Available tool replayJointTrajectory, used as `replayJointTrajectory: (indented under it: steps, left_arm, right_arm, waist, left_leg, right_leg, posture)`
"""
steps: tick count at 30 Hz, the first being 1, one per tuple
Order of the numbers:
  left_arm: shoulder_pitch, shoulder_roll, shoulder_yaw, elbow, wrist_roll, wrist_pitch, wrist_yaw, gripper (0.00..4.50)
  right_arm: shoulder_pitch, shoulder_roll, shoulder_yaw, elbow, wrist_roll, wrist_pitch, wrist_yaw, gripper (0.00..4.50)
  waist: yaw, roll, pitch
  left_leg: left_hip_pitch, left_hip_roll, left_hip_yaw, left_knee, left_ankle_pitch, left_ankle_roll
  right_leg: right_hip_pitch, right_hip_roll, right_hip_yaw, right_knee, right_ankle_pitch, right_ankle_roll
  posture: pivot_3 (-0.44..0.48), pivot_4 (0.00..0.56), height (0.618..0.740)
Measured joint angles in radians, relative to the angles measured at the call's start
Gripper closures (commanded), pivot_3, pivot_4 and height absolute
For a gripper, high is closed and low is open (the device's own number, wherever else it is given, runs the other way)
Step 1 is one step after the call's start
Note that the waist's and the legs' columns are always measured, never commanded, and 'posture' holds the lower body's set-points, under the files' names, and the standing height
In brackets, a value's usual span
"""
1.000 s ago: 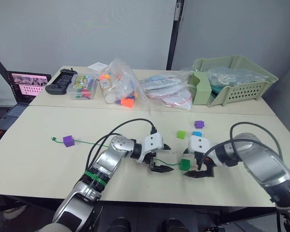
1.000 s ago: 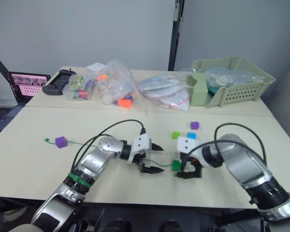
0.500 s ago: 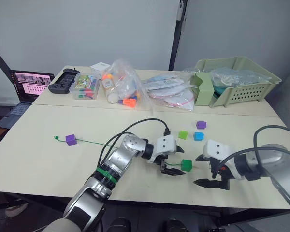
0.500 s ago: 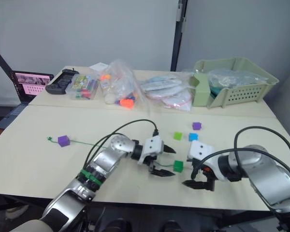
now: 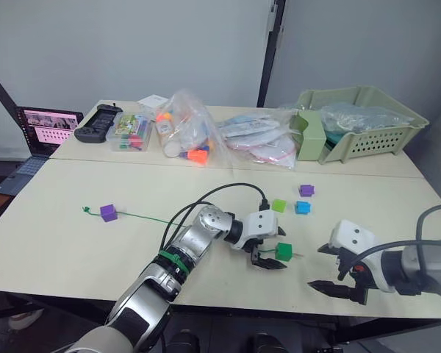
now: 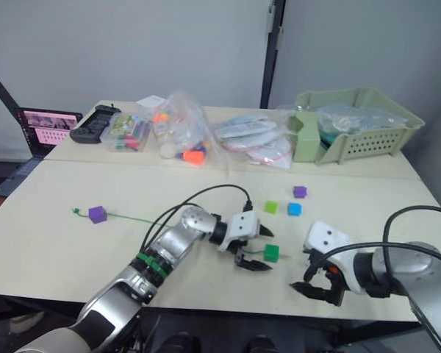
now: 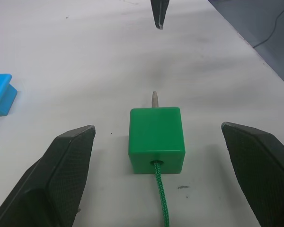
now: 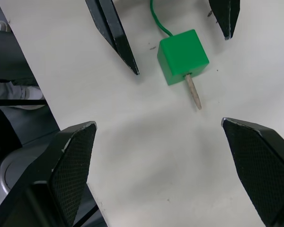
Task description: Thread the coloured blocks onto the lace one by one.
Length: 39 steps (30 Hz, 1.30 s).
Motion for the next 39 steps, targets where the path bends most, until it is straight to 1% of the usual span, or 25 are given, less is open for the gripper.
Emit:
replayJointTrajectory:
  steps: [4,8,9,14,17,21,25,28,31,32,33,34,35,36,37,38,39]
  left_arm:
    - [-0.011,-0.015,0.001,0.027,0.008,-0.020,0.003,1.80]
    - [-0.013,-0.032,0.003,0.042,0.009,-0.034,0.003,3.18]
    - [-0.013,-0.035,0.004,0.042,0.009,-0.036,0.003,3.33]
    - [-0.013,-0.042,0.005,0.042,0.011,-0.037,0.004,3.33]
    - [-0.013,-0.035,0.006,0.043,0.015,-0.037,0.003,3.33]
    - [-0.018,-0.011,0.006,0.042,0.028,-0.053,-0.001,3.33]
    - [-0.018,0.003,0.005,0.034,0.031,-0.059,-0.012,3.33]
    - [-0.017,0.007,0.006,0.020,0.031,-0.057,-0.017,3.33]
    - [-0.016,0.004,0.005,0.015,0.031,-0.051,-0.015,3.33]
    - [-0.016,0.004,0.005,0.014,0.031,-0.043,-0.014,3.33]
    - [-0.016,0.003,0.005,0.011,0.031,-0.040,-0.014,3.33]
    - [-0.016,0.003,0.005,0.007,0.031,-0.035,-0.013,3.33]
    - [-0.015,0.005,0.005,0.004,0.031,-0.033,-0.013,3.33]
    - [-0.015,0.006,0.005,0.001,0.031,-0.030,-0.013,3.33]
    - [-0.015,0.006,0.005,0.000,0.031,-0.027,-0.013,3.33]
    - [-0.015,0.007,0.005,-0.001,0.031,-0.025,-0.013,3.33]
    - [-0.013,0.008,0.005,-0.005,0.031,-0.023,-0.013,3.33]
  right_arm:
    - [0.016,0.000,-0.024,-0.007,0.016,0.012,-0.025,0.00]
    - [0.044,0.000,-0.037,-0.009,0.032,0.014,-0.043,0.00]
    - [0.051,0.000,-0.039,-0.009,0.034,0.014,-0.048,0.00]
    - [0.072,0.000,-0.047,-0.006,0.037,-0.007,-0.066,0.00]
    - [0.065,-0.012,-0.021,0.018,0.019,-0.062,-0.075,0.00]
    - [-0.018,-0.023,0.098,0.111,-0.041,-0.168,-0.076,0.00]
    - [-0.162,-0.012,0.245,0.236,-0.105,-0.265,-0.067,0.00]
    - [-0.273,0.030,0.358,0.333,-0.160,-0.326,-0.042,0.00]
    - [-0.327,0.057,0.433,0.391,-0.195,-0.358,-0.017,0.00]
    - [-0.342,0.059,0.453,0.406,-0.203,-0.365,-0.006,0.42]
    - [-0.347,0.060,0.458,0.411,-0.206,-0.368,-0.003,0.57]
    - [-0.355,0.060,0.464,0.419,-0.213,-0.375,0.004,0.82]
    - [-0.358,0.060,0.468,0.424,-0.218,-0.379,0.008,1.26]
    - [-0.361,0.060,0.477,0.430,-0.230,-0.386,0.014,1.57]
    - [-0.363,0.062,0.489,0.435,-0.238,-0.391,0.016,2.03]
    - [-0.363,0.067,0.493,0.438,-0.242,-0.393,0.018,2.21]
    - [-0.363,0.073,0.500,0.440,-0.246,-0.395,0.020,2.58]
  waist:
    - [0.001,0.000,0.000]
    - [0.001,0.000,0.000]
    - [0.000,0.000,0.000]
    - [0.000,0.000,0.000]
    - [0.000,0.000,0.000]
    - [-0.005,0.000,0.000]
    - [-0.014,0.000,0.000]
    - [-0.016,0.000,0.000]
    - [-0.017,0.000,0.000]
    - [-0.016,0.000,0.000]
    - [-0.016,0.000,0.000]
    - [-0.015,0.000,0.000]
    - [-0.015,0.000,0.000]
    - [-0.015,0.000,0.000]
    - [-0.015,0.000,0.000]
    - [-0.016,0.000,0.000]
    - [-0.016,0.000,0.000]
  left_leg:
    - [0.000,0.000,0.000,0.000,0.000,0.000]
    - [0.000,0.000,0.000,0.000,0.000,0.000]
    - [0.000,0.000,0.000,0.000,0.000,0.000]
    - [0.000,0.000,0.000,0.000,0.000,0.000]
    - [0.000,0.000,0.000,0.000,0.000,0.000]
    - [0.001,0.000,0.000,0.000,0.000,0.000]
    - [0.001,0.000,0.000,-0.001,0.000,0.000]
    - [0.001,0.000,0.000,-0.001,0.000,0.000]
    - [0.001,0.000,0.000,-0.001,0.000,0.000]
    - [0.000,0.000,0.000,-0.001,0.000,0.000]
    - [0.000,0.000,0.000,0.000,0.000,0.000]
    - [0.000,0.000,0.000,0.000,0.000,0.000]
    - [0.000,0.000,0.000,0.000,0.000,0.000]
    - [0.000,0.000,0.000,-0.001,0.000,0.000]
    - [0.001,0.000,0.000,-0.001,0.000,0.000]
    - [0.001,0.000,0.000,-0.001,0.000,0.000]
    - [0.001,0.000,0.000,0.000,0.000,0.000]
  right_leg:
    - [0.000,0.000,0.000,0.000,0.000,0.000]
    - [0.000,0.000,0.000,0.000,0.000,0.000]
    - [0.000,0.000,0.000,0.000,0.000,0.000]
    - [0.000,0.000,0.000,0.000,0.000,0.000]
    - [0.000,0.000,0.000,0.000,0.000,0.000]
    - [0.001,0.000,0.000,0.000,0.000,0.000]
    - [0.001,0.000,0.000,0.000,0.000,0.000]
    - [0.001,0.000,0.000,-0.001,0.000,0.000]
    - [0.001,0.000,0.000,0.000,0.000,0.000]
    - [0.001,0.000,0.000,0.000,0.000,0.000]
    - [0.001,0.000,0.000,0.000,0.000,0.000]
    - [0.001,0.000,0.000,0.000,0.000,0.000]
    - [0.001,0.000,0.000,0.000,0.000,0.000]
    - [0.001,0.000,0.000,0.000,0.000,0.000]
    - [0.001,0.000,0.000,0.000,0.000,0.000]
    - [0.001,0.000,0.000,0.000,0.000,0.000]
    - [0.001,0.000,0.000,0.000,0.000,0.000]
  posture:
    - [0.000,0.150,0.737]
    - [0.000,0.150,0.737]
    - [0.000,0.150,0.737]
    - [0.000,0.150,0.737]
    - [0.000,0.150,0.737]
    - [0.000,0.150,0.737]
    - [0.000,0.150,0.737]
    - [0.000,0.150,0.737]
    - [0.000,0.150,0.737]
    - [0.000,0.150,0.737]
    - [0.000,0.150,0.737]
    - [0.000,0.150,0.737]
    - [0.000,0.150,0.737]
    - [0.000,0.150,0.737]
    - [0.000,0.150,0.737]
    - [0.000,0.150,0.737]
    - [0.000,0.150,0.737]
